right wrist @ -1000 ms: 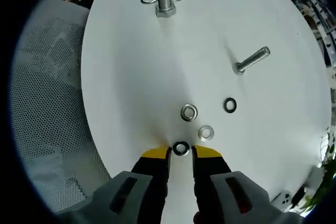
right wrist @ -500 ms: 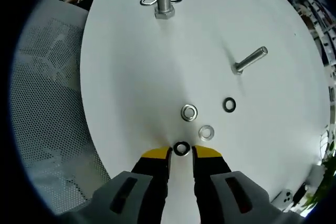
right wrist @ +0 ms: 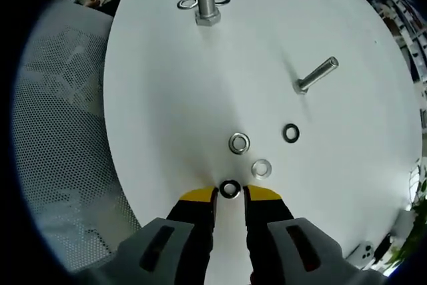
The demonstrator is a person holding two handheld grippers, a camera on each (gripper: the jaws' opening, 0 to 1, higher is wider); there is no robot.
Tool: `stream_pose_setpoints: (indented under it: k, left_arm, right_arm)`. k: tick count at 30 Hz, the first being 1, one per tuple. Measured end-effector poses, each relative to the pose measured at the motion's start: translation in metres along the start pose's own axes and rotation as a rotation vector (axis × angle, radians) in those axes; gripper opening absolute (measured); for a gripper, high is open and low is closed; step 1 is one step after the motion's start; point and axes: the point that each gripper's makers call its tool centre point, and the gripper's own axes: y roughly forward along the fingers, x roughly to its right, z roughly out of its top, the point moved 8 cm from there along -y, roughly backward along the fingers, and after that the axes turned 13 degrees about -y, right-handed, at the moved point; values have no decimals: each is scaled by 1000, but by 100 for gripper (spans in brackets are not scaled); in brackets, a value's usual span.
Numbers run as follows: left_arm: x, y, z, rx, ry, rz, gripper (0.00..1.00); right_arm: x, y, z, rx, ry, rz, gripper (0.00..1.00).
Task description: Place the washer onto the threaded stud by aligning its center hole with the stud, sliding it down to the base, and recovering from edge contact or off-axis alignment until the washer reaches the visible bottom stop.
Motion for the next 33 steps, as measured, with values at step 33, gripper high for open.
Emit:
stream_pose_setpoints:
  k: [33]
  left_arm:
    - [0,0,1,2,-2,5,10]
  right_arm:
    - [5,-1,0,-16,28,15,15]
